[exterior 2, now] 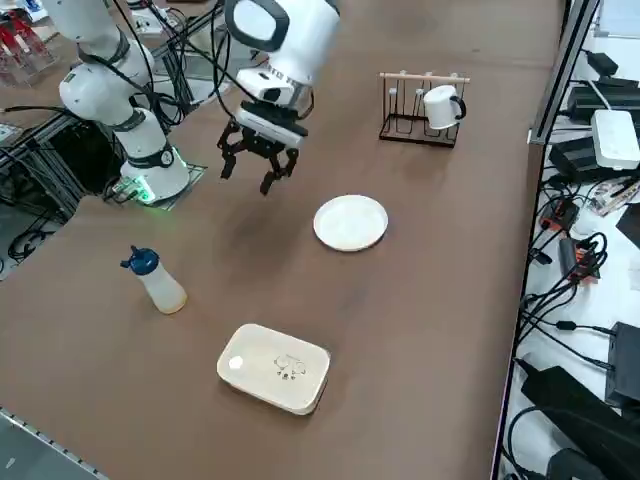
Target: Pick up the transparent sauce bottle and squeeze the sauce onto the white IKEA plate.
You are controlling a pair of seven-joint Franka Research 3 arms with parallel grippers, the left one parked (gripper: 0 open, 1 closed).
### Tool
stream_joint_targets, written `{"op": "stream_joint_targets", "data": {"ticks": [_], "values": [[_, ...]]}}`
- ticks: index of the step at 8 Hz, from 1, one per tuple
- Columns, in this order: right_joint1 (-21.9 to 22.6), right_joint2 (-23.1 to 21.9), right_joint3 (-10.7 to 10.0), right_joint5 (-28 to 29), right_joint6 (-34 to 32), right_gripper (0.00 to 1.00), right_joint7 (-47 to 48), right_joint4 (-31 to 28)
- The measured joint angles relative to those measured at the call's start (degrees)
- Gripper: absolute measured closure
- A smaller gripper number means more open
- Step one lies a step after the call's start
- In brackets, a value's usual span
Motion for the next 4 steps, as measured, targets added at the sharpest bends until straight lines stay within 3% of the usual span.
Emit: {"op": "stream_joint_targets", "data": {"ticks": [2, 4], "values": [[1.1, 0.7, 0.1, -9.9, 1.7, 0.0, 10.8, -5.2], [1.1, 4.6, 0.0, -22.3, 2.6, 0.0, 26.2, -9.2]]}}
